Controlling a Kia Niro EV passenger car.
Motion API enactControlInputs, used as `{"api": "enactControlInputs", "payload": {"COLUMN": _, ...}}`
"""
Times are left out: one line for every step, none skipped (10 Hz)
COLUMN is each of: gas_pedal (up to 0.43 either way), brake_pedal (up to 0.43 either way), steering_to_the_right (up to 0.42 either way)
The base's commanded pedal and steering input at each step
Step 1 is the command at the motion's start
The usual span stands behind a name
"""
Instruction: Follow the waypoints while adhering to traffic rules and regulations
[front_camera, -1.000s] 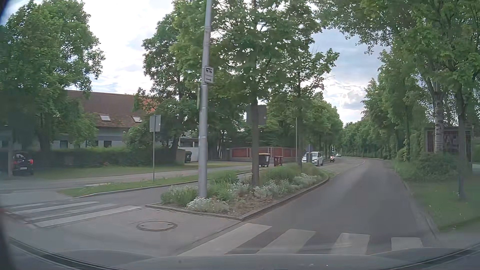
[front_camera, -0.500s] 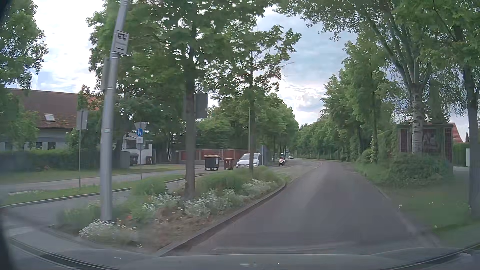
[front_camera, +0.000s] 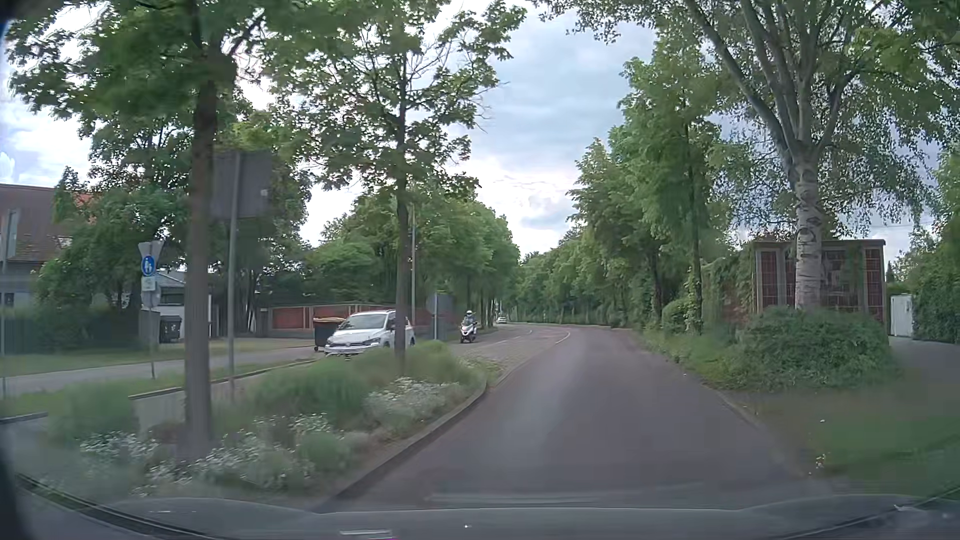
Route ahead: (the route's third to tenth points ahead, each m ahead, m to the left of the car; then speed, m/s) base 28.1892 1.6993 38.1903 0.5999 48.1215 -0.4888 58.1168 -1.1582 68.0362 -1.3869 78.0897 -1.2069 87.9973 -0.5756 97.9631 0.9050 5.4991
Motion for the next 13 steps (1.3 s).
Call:
{"api": "enactControlInputs", "payload": {"gas_pedal": 0.209, "brake_pedal": 0.018, "steering_to_the_right": 0.122}}
{"api": "enactControlInputs", "payload": {"gas_pedal": 0.228, "brake_pedal": 0.018, "steering_to_the_right": 0.101}}
{"api": "enactControlInputs", "payload": {"gas_pedal": 0.228, "brake_pedal": 0.018, "steering_to_the_right": 0.081}}
{"api": "enactControlInputs", "payload": {"gas_pedal": 0.24, "brake_pedal": 0.018, "steering_to_the_right": 0.078}}
{"api": "enactControlInputs", "payload": {"gas_pedal": 0.24, "brake_pedal": 0.018, "steering_to_the_right": 0.079}}
{"api": "enactControlInputs", "payload": {"gas_pedal": 0.26, "brake_pedal": 0.018, "steering_to_the_right": 0.07}}
{"api": "enactControlInputs", "payload": {"gas_pedal": 0.299, "brake_pedal": 0.018, "steering_to_the_right": 0.051}}
{"api": "enactControlInputs", "payload": {"gas_pedal": 0.299, "brake_pedal": 0.018, "steering_to_the_right": 0.038}}
{"api": "enactControlInputs", "payload": {"gas_pedal": 0.299, "brake_pedal": 0.018, "steering_to_the_right": 0.03}}
{"api": "enactControlInputs", "payload": {"gas_pedal": 0.299, "brake_pedal": 0.018, "steering_to_the_right": 0.024}}
{"api": "enactControlInputs", "payload": {"gas_pedal": 0.299, "brake_pedal": 0.018, "steering_to_the_right": 0.018}}
{"api": "enactControlInputs", "payload": {"gas_pedal": 0.299, "brake_pedal": 0.018, "steering_to_the_right": 0.017}}
{"api": "enactControlInputs", "payload": {"gas_pedal": 0.287, "brake_pedal": 0.018, "steering_to_the_right": 0.018}}
